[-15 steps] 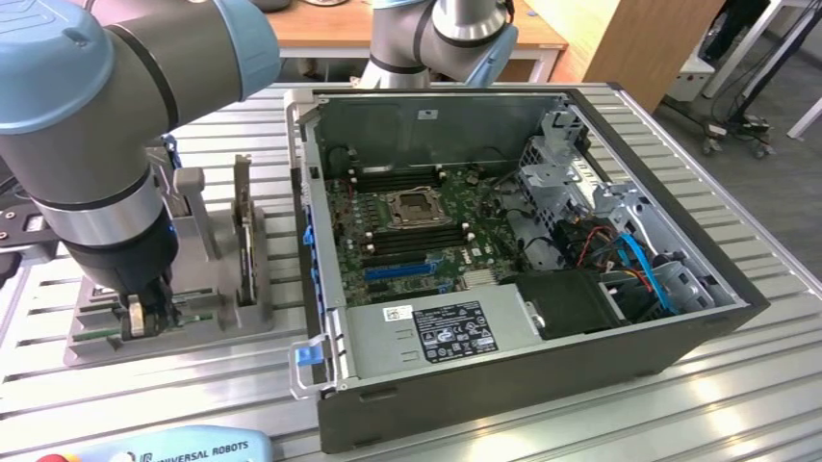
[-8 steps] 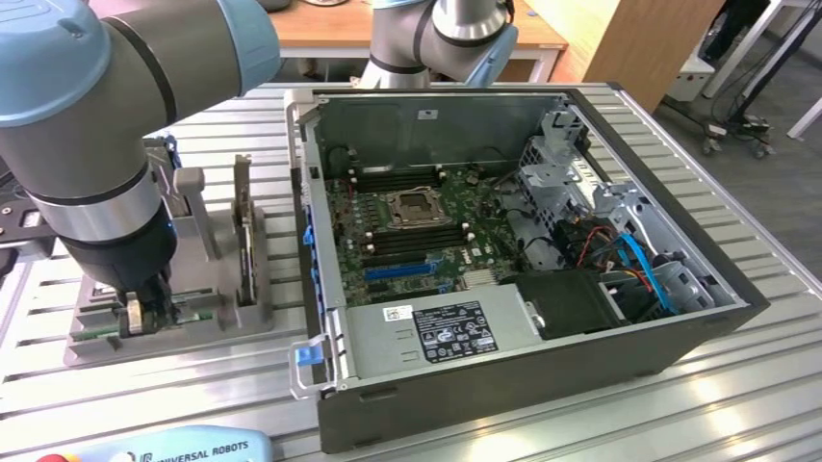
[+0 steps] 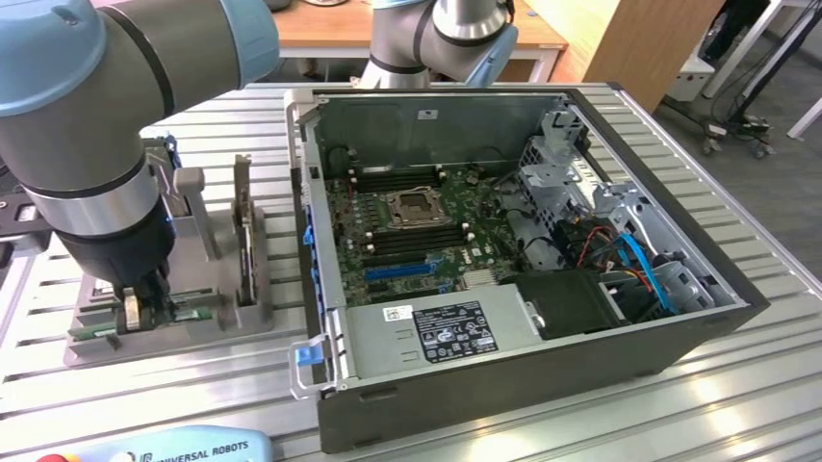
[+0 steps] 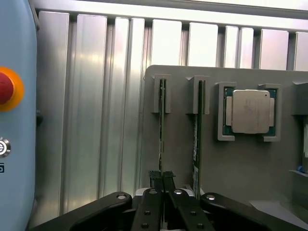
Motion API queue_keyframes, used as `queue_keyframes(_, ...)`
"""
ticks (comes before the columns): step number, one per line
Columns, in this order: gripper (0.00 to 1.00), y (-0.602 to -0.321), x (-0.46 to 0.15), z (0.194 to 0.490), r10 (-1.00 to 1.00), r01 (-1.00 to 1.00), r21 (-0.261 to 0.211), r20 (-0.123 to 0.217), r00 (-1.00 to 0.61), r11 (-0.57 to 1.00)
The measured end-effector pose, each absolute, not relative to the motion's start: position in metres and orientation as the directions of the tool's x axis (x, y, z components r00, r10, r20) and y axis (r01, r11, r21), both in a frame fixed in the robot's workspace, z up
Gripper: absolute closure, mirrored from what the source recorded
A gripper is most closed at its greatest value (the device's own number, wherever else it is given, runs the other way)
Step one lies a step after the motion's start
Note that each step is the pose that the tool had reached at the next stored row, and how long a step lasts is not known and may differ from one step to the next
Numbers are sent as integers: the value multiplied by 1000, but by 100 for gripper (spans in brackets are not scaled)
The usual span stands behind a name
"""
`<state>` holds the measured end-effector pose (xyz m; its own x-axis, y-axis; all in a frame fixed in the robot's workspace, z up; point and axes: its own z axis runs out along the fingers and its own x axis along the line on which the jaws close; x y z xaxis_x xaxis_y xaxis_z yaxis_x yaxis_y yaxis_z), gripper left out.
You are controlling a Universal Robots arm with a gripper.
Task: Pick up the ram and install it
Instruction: 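Pick up the ram and move it above insertion slot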
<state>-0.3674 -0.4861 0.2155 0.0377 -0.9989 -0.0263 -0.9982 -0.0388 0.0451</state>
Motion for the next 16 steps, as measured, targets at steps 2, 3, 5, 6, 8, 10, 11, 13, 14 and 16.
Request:
queue_keyframes(2, 88, -486, -367, 217, -999, -998, 45, -26, 37, -38)
queue_keyframes(3, 88, -486, -367, 218, -999, -998, 45, -26, 36, -37)
queue_keyframes(5, 88, -486, -367, 220, -999, -998, 45, -26, 35, -36)
queue_keyframes(6, 88, -486, -367, 221, -999, -998, 45, -26, 34, -35)
queue_keyframes(8, 88, -486, -367, 223, -999, -998, 45, -26, 32, -34)
queue_keyframes(10, 88, -486, -367, 226, -999, -998, 45, -26, 31, -32)
queue_keyframes(11, 88, -486, -367, 227, -999, -999, 45, -26, 29, -30)
queue_keyframes(13, 88, -486, -367, 229, -999, -999, 45, -26, 27, -28)
queue_keyframes(14, 88, -486, -367, 230, -999, -999, 45, -26, 25, -27)
queue_keyframes(16, 88, -486, -367, 232, -999, -999, 45, -26, 22, -24)
